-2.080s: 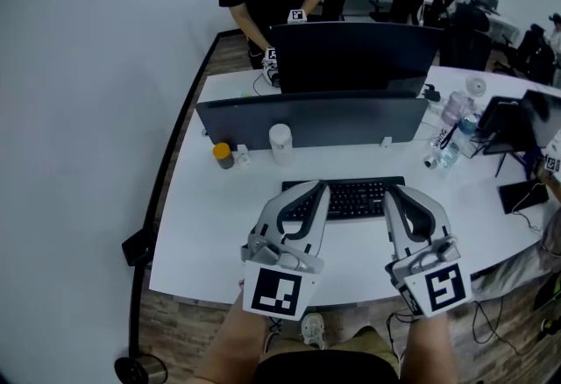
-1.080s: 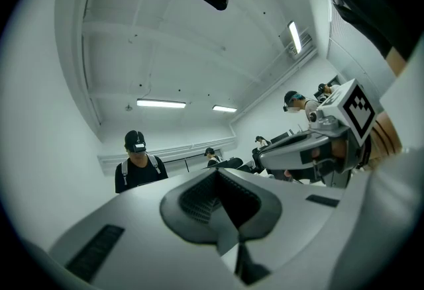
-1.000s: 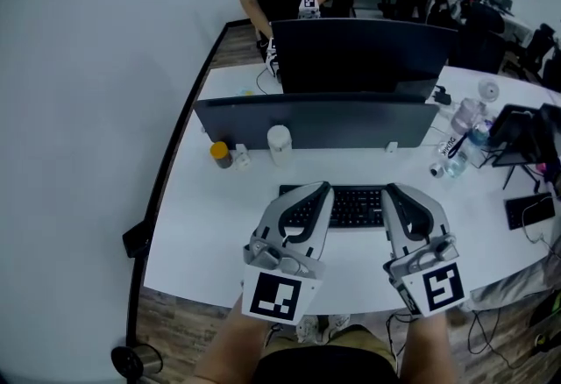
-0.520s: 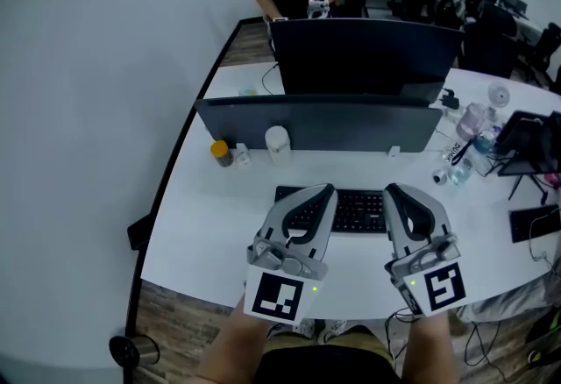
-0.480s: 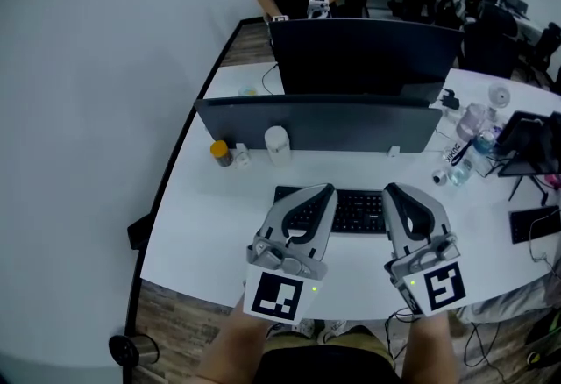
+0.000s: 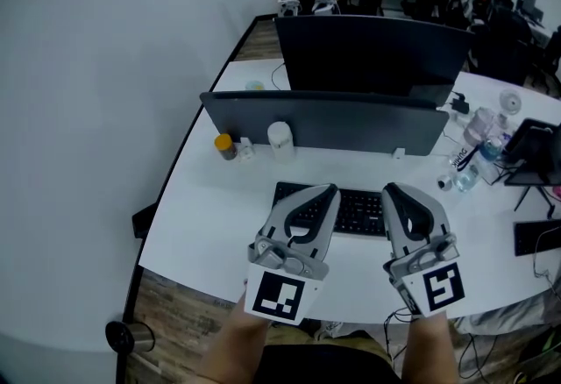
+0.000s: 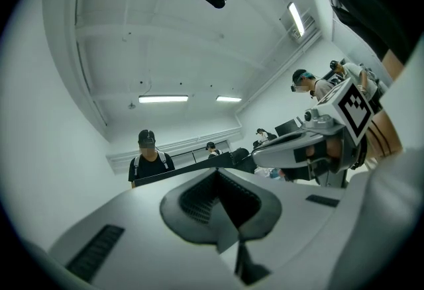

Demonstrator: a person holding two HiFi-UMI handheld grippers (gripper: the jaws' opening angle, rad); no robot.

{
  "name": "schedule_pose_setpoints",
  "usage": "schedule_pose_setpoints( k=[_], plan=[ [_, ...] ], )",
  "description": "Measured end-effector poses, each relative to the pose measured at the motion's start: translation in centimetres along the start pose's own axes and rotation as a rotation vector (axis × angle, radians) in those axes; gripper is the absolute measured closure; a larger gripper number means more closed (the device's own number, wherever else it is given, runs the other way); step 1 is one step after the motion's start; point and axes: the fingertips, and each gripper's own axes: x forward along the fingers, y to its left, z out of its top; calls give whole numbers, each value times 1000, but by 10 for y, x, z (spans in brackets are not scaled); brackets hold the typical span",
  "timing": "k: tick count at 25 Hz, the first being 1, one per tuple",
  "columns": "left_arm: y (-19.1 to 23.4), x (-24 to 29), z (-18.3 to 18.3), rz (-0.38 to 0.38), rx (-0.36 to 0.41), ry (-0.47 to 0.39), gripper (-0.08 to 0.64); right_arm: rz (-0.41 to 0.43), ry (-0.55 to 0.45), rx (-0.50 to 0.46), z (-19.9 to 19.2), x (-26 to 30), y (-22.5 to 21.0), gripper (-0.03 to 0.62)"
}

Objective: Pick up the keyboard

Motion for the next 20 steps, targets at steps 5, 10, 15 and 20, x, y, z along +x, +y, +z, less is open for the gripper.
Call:
schedule_pose_setpoints(
  k=[5,10,15,20],
  plan=[
    [-3,2,-3,10,4,24,552,3,-14,17,-1,-4,-2,555],
    [-9,5,-2,-1,2,25,552,-6,-14,20,-1,-10,-8,555],
    [-7,9,-2,-6,15,19,552,-39,-19,41,2,-8,-11,555],
    [-3,10,-10,-5,13,18,552,-33,-12,20,-2,-3,-11,555]
  ],
)
